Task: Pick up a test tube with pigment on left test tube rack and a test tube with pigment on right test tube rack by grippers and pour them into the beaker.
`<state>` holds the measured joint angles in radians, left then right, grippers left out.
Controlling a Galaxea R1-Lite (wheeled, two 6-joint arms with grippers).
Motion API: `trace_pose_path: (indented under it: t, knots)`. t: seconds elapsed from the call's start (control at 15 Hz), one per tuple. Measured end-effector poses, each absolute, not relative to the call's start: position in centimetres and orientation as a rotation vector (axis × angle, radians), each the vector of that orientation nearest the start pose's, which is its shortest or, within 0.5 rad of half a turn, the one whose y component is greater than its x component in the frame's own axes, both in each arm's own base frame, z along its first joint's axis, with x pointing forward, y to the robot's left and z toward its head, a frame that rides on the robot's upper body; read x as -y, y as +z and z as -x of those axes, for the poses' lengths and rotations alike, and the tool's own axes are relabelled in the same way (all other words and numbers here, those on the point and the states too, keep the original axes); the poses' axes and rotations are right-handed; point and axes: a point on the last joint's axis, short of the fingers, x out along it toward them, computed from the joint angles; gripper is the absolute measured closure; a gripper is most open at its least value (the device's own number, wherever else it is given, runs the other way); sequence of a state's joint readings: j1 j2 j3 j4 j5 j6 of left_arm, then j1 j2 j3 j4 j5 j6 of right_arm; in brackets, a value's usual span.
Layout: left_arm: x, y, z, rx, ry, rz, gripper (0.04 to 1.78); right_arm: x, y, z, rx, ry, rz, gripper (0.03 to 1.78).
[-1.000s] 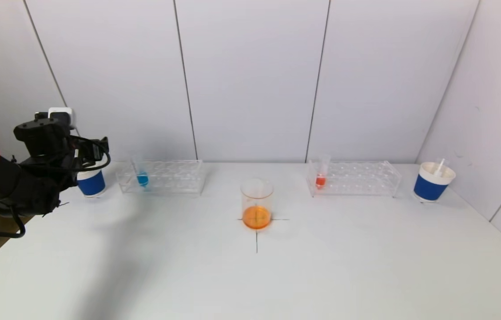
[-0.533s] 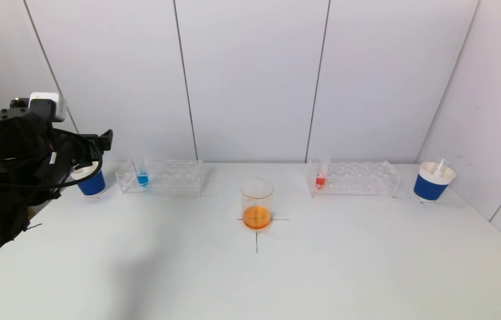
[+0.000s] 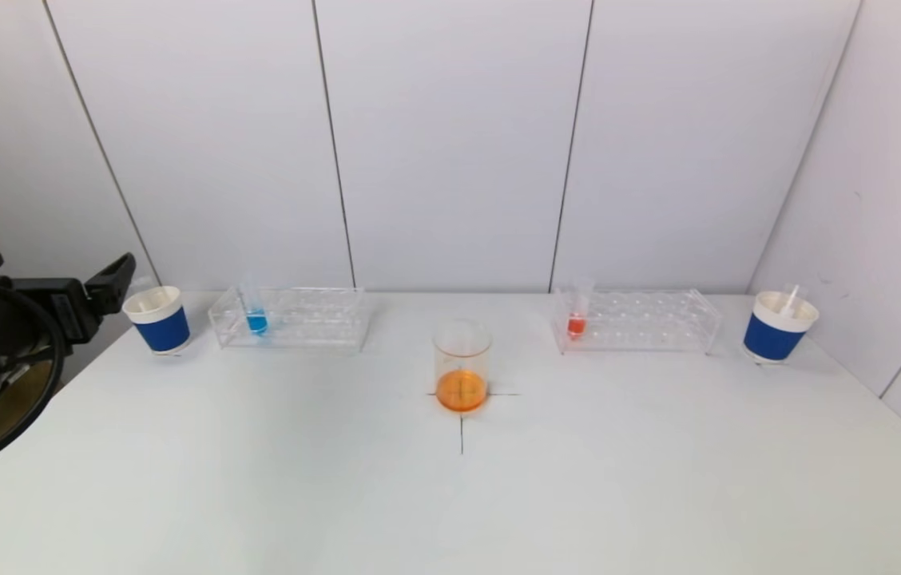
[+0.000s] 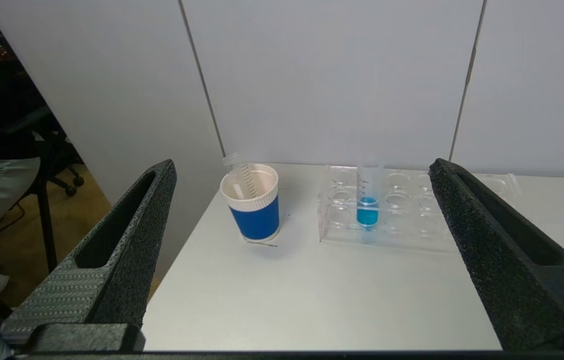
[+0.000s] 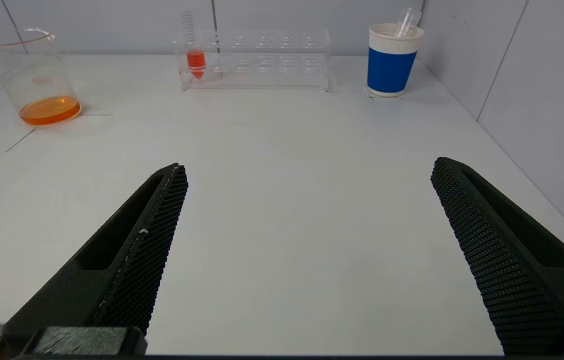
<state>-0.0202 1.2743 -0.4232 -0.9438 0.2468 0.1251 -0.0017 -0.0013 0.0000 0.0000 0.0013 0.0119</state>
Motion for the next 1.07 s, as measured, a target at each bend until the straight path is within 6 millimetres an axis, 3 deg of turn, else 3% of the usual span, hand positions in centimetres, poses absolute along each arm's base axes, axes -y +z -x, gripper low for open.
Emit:
trace_pose_path:
  t: [0.47,1.07]
  knots:
    - [-0.4,20.2,-9.6,0.067,0.269,-0.136,0.06,0.0,7.5,2.3,0.001,0.000,-0.012,0.04]
    - [-0.5,15.3,-0.5,0.011,0.189,-0.145,0.06,0.0,7.5,2.3,0.001,0.000,-0.012,0.04]
